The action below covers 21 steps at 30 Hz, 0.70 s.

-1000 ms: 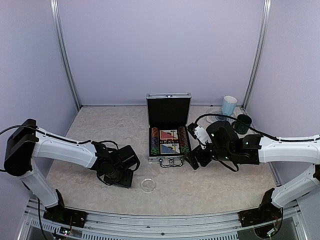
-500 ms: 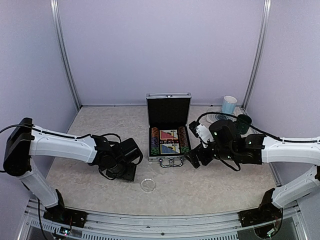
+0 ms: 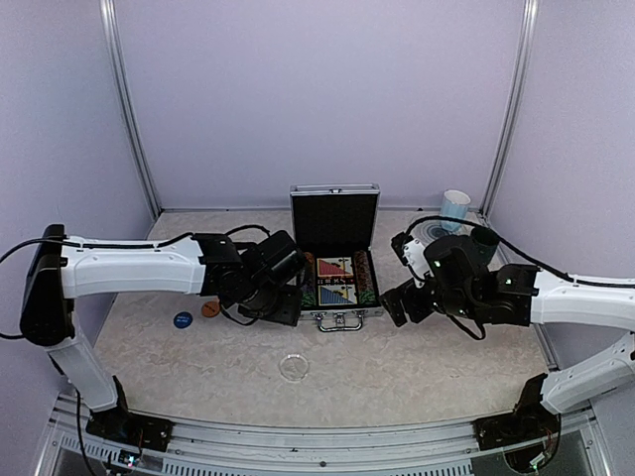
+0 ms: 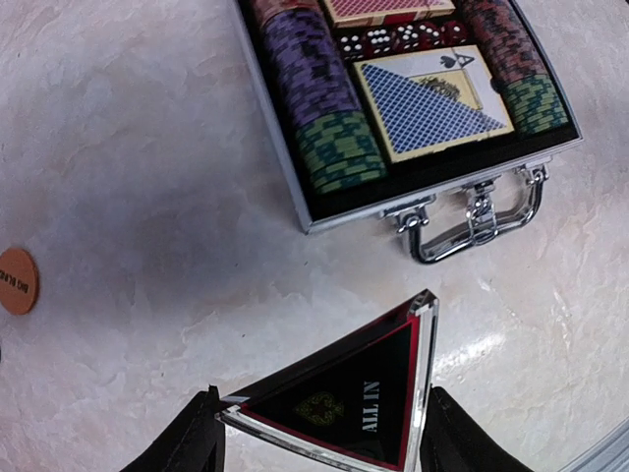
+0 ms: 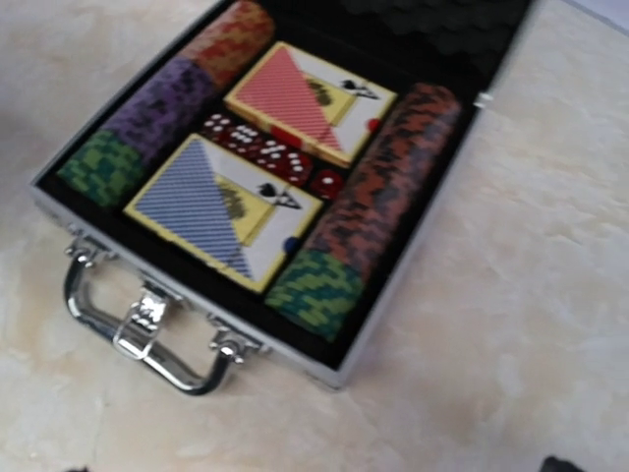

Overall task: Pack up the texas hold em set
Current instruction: Pick up the all-in button from the center of the board, then place the all-in button in the poker case.

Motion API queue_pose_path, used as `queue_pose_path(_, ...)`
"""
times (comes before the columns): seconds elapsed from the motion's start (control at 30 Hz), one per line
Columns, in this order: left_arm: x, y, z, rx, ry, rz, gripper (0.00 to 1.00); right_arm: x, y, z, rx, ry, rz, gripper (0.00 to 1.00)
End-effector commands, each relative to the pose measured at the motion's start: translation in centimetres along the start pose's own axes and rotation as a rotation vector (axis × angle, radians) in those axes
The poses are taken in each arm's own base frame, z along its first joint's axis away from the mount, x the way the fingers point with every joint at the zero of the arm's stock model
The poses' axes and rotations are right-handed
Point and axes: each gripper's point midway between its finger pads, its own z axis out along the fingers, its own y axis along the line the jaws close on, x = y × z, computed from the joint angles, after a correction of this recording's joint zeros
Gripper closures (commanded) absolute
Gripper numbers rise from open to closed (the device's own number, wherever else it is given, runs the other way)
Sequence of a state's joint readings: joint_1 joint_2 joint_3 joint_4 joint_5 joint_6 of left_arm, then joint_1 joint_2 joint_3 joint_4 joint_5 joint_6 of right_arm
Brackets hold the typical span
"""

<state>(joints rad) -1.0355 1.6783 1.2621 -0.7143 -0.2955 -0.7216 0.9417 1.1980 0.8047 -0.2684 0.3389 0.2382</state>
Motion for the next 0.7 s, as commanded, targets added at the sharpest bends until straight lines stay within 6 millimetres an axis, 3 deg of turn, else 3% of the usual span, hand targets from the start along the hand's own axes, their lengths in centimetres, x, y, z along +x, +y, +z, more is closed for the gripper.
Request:
queue_pose_path(0.0, -2.0, -1.8, 0.5, -0.007, -0.025, 0.086, 0.42, -0.4, -1.6, -0.9, 0.07, -0.01, 0.049, 0.01)
queue_pose_path(0.23, -6.4, -5.0, 1.9, 0.025, -0.077, 0.128, 0.42, 0.3, -1.9, -1.3, 0.077, -0.004, 0.073, 0.01)
queue_pose_path(0.67, -12.3, -6.7, 7.7, 0.051, -0.132, 0.109, 0.42, 0.4, -2.4, -2.2, 0.078, -0.019, 0.101, 0.01)
